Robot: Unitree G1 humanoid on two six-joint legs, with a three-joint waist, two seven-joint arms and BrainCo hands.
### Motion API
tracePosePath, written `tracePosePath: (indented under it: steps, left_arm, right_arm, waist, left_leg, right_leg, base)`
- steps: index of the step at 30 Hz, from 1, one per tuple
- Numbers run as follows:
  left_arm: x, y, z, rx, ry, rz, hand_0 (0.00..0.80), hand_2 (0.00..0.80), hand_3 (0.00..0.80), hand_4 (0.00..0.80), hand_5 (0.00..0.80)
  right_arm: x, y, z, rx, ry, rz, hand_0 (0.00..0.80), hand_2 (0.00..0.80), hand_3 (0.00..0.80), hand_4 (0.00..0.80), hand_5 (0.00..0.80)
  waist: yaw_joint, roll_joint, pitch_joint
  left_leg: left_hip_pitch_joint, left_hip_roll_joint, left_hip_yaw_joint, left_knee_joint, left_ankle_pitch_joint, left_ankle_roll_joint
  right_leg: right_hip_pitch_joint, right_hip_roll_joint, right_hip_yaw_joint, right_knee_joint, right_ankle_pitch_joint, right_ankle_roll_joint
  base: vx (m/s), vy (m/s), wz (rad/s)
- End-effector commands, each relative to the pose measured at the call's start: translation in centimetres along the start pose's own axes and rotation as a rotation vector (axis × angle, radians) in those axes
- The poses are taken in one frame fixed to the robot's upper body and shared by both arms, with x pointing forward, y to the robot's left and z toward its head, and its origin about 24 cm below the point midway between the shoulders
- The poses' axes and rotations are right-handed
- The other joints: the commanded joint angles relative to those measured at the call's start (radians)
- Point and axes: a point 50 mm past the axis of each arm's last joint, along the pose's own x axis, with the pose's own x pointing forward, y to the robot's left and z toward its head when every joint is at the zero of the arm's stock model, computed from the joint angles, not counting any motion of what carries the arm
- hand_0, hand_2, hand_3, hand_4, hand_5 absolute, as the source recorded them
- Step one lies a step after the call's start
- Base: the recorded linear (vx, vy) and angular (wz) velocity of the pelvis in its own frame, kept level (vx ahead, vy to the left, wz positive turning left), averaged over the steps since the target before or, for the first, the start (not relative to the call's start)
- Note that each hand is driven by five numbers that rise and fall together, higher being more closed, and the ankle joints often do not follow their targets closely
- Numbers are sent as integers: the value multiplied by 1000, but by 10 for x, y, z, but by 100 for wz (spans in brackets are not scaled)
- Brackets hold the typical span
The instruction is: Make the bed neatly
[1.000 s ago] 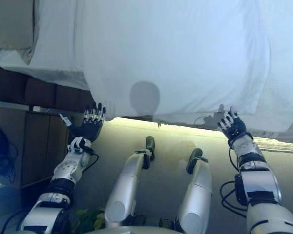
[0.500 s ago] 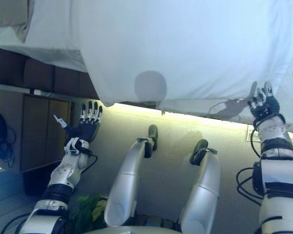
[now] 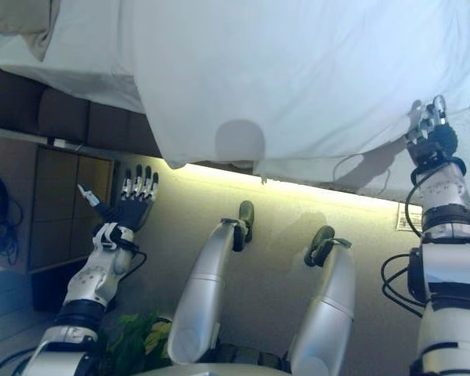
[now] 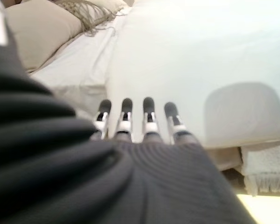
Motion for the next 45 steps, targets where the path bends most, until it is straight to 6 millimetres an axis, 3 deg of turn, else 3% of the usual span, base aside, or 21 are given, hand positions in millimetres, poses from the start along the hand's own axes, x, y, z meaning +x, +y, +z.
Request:
tracePosePath:
  steps: [1, 2, 19, 26, 32, 36, 45]
  left_arm:
    - [-6, -7, 21, -16, -59, -50, 0, 0, 0, 0, 0]
    - [-7, -6, 23, -15, -58, -48, 0, 0, 0, 0, 0]
    - [-16, 1, 30, -24, -44, -38, 0, 0, 0, 0, 0]
    - [-14, 2, 26, -24, -27, -35, 0, 0, 0, 0, 0]
    - [-10, 3, 23, -18, -21, -40, 0, 0, 0, 0, 0]
    - [-8, 5, 21, -13, -28, -53, 0, 0, 0, 0, 0]
    - [-2, 8, 12, -9, -36, -69, 0, 0, 0, 0, 0]
  right_arm:
    - [5, 43, 50, -47, -168, 192, 455, 455, 455, 455, 455]
    - [5, 43, 50, -64, -164, 203, 800, 800, 800, 800, 800]
    - [4, 31, 47, -137, -132, 165, 800, 800, 800, 800, 800]
    - [2, 17, 29, -228, -31, 123, 800, 800, 800, 800, 800]
    - [-6, -12, -10, -301, 159, 54, 800, 800, 800, 800, 800]
    - [-19, -38, -47, -375, 302, 1, 800, 800, 800, 800, 800]
    - [-75, -97, -137, -456, 665, -126, 800, 800, 800, 800, 800]
  waist:
    - [12, 8, 10]
    - [14, 6, 10]
    - [20, 9, 10]
    - [17, -4, 10]
    - [10, -21, 10]
    - [3, -29, 10]
    - [-27, -50, -8]
  left_leg:
    - [61, -21, -13, 35, -115, 29]
    - [65, -22, -15, 32, -112, 28]
    - [110, -23, -14, -17, -101, 23]
    - [168, -17, -5, -79, -85, 17]
    - [254, -12, 6, -171, -59, 9]
    - [321, -12, 17, -241, -41, 5]
    - [434, -17, 37, -331, -31, -1]
  right_leg:
    - [46, 0, -18, -10, 46, 31]
    - [51, -1, -20, -15, 48, 31]
    - [92, -4, -30, -55, 53, 33]
    - [146, 0, -44, -118, 74, 41]
    - [233, 3, -60, -222, 109, 58]
    - [298, 8, -63, -314, 140, 71]
    - [426, 18, -56, -494, 197, 98]
  base:
    - [0, 0, 0]
    - [0, 0, 0]
    - [0, 0, 0]
    - [5, 6, -1]
    - [30, 26, -5]
    - [37, 36, -8]
    - [34, 46, -8]
